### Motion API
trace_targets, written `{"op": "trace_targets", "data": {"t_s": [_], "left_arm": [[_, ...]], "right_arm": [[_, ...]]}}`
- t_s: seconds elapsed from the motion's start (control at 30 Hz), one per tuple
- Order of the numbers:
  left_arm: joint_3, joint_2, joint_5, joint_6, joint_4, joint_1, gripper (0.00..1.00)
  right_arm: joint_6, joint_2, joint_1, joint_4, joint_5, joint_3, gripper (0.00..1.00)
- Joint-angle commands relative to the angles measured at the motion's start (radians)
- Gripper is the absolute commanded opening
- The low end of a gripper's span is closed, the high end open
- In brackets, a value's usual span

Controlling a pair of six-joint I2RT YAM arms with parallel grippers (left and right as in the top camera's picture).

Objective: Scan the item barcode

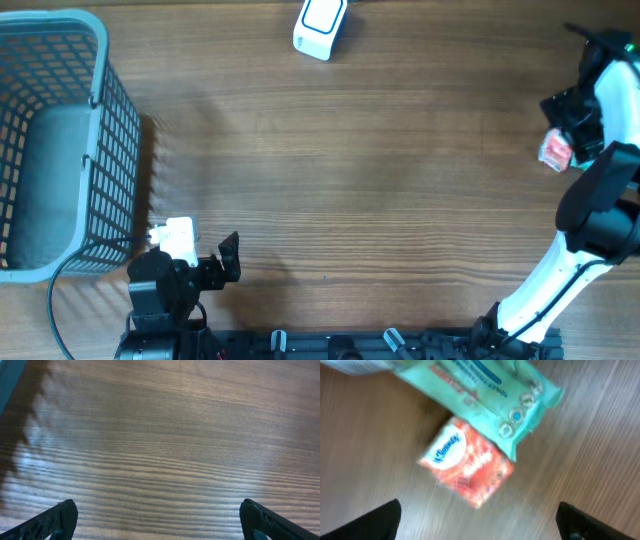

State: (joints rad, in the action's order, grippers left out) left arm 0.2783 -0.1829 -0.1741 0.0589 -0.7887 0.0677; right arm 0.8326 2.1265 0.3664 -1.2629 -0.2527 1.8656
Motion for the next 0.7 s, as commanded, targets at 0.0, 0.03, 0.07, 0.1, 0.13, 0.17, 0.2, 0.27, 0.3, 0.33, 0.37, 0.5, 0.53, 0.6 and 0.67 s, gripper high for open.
{"op": "trace_targets", "data": {"t_s": [0.0,0.03,0.07,0.1,0.13,0.17,0.2,0.27,0.3,0.33,0.37,0.5,0.53,0.6,0.67], "left_arm": [[0.000,0.006,-0.012,0.009,0.002,0.006,1.00],[0.000,0.006,-0.012,0.009,0.002,0.006,1.00],[0.000,0.006,-0.012,0.009,0.002,0.006,1.00],[0.000,0.006,-0.012,0.009,0.002,0.006,1.00],[0.000,0.006,-0.012,0.009,0.002,0.006,1.00],[0.000,0.006,-0.012,0.009,0.002,0.006,1.00],[0.000,0.006,-0.012,0.009,0.002,0.006,1.00],[0.000,0.006,-0.012,0.009,0.002,0.006,1.00],[0.000,0.006,-0.012,0.009,0.002,0.006,1.00],[0.000,0.006,-0.012,0.009,0.002,0.006,1.00],[0.000,0.006,-0.012,0.009,0.002,0.006,1.00],[0.000,0.006,-0.012,0.009,0.002,0.006,1.00],[0.000,0.006,-0.012,0.009,0.002,0.006,1.00],[0.000,0.006,-0.012,0.009,0.002,0.006,1.00],[0.000,0.006,-0.012,0.009,0.002,0.006,1.00]], "right_arm": [[-0.252,-0.256,-0.002,-0.094,0.153,0.229,1.00],[-0.340,-0.335,-0.002,-0.109,0.213,0.251,1.00],[-0.387,-0.386,-0.002,-0.127,0.231,0.251,1.00],[-0.435,-0.454,-0.002,-0.178,0.230,0.251,1.00],[-0.479,-0.541,-0.002,-0.237,0.224,0.251,1.00],[-0.486,-0.610,-0.002,-0.280,0.225,0.251,1.00],[-0.485,-0.689,-0.002,-0.310,0.225,0.251,1.00],[-0.434,-0.843,-0.002,-0.332,0.228,0.251,1.00],[-0.425,-0.903,-0.002,-0.328,0.229,0.251,1.00],[-0.425,-0.957,-0.002,-0.329,0.229,0.251,1.00],[-0.425,-1.026,-0.002,-0.329,0.228,0.251,1.00],[-0.466,-1.223,-0.002,-0.340,0.202,0.251,1.00],[-0.470,-1.254,-0.002,-0.345,0.204,0.250,1.00],[-0.473,-1.297,-0.002,-0.345,0.219,0.249,1.00],[-0.569,-1.320,-0.002,-0.345,0.253,0.249,1.00]]}}
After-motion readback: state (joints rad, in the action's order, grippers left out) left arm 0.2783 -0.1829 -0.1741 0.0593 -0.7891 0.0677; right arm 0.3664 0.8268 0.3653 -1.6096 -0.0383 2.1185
